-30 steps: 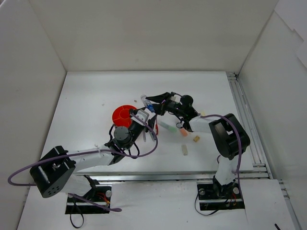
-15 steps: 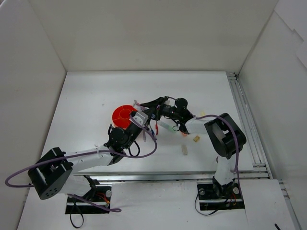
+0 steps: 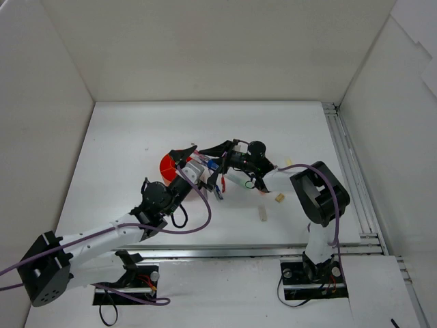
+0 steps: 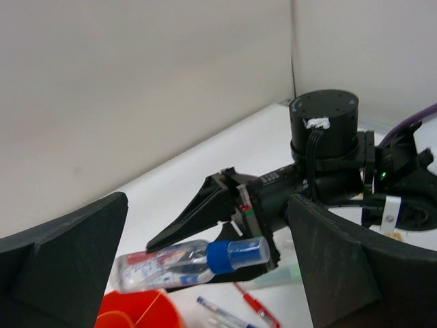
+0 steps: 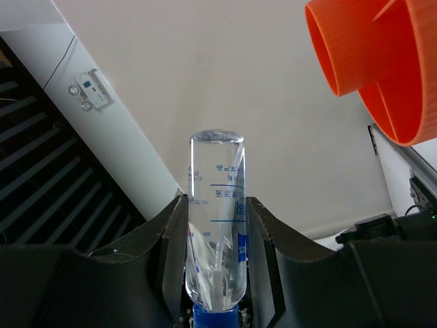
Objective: Sort the stationery into containers
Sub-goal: Place the stationery in the storage box.
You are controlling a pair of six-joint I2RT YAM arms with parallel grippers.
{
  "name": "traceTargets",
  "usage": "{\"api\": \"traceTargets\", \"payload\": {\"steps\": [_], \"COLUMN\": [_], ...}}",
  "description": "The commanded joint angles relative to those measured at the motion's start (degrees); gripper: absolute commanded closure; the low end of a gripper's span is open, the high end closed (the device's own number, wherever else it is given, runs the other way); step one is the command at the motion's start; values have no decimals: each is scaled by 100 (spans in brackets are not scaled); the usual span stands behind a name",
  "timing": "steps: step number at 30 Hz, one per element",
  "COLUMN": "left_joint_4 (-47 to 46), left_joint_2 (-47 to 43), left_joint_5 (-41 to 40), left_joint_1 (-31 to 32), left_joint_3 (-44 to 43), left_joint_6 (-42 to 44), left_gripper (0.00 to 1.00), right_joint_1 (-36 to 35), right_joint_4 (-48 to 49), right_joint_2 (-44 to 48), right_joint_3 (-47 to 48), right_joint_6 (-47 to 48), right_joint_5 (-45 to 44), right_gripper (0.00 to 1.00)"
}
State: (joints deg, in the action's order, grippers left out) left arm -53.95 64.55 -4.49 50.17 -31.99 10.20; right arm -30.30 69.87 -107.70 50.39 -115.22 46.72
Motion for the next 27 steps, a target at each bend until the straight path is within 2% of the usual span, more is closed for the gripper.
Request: {"api": "traceTargets", "payload": {"steps": [1,6,9,14,19,22,27], "left_joint_4": [1086,2993,3224,2961,2505,2074,1898], "left_joint_2": [-539,-620,-269,275,637,637,778], "left_joint_5": [10,-25,-603,-1615,-2326,-2442,-2399], "left_joint_1": [10,167,440,923,924,924,924], "left_joint_3": [-202,-835,-1081,-1248,-1319,-1188,-1196], "left_joint_6": [518,852,1080,1502,1626,1757,1784], "left_gripper": [1,1,1,1,1,1,9], "right_joint_1": [33,33,42,25,16,-10,-63], "right_joint_4": [519,414,230,-271,-324,-324,-333], "right_joint_2": [258,241,258,355,452,460,443], "right_joint_3": [6,-3,-12,94,24,-3,32], "right_joint_6": [-968,-775,-669,-379,-335,-335,-317], "right_joint_5": [-101,-233,-321,-409,-409,-392,-357], "right_gripper": [100,100,100,100,100,100,100]}}
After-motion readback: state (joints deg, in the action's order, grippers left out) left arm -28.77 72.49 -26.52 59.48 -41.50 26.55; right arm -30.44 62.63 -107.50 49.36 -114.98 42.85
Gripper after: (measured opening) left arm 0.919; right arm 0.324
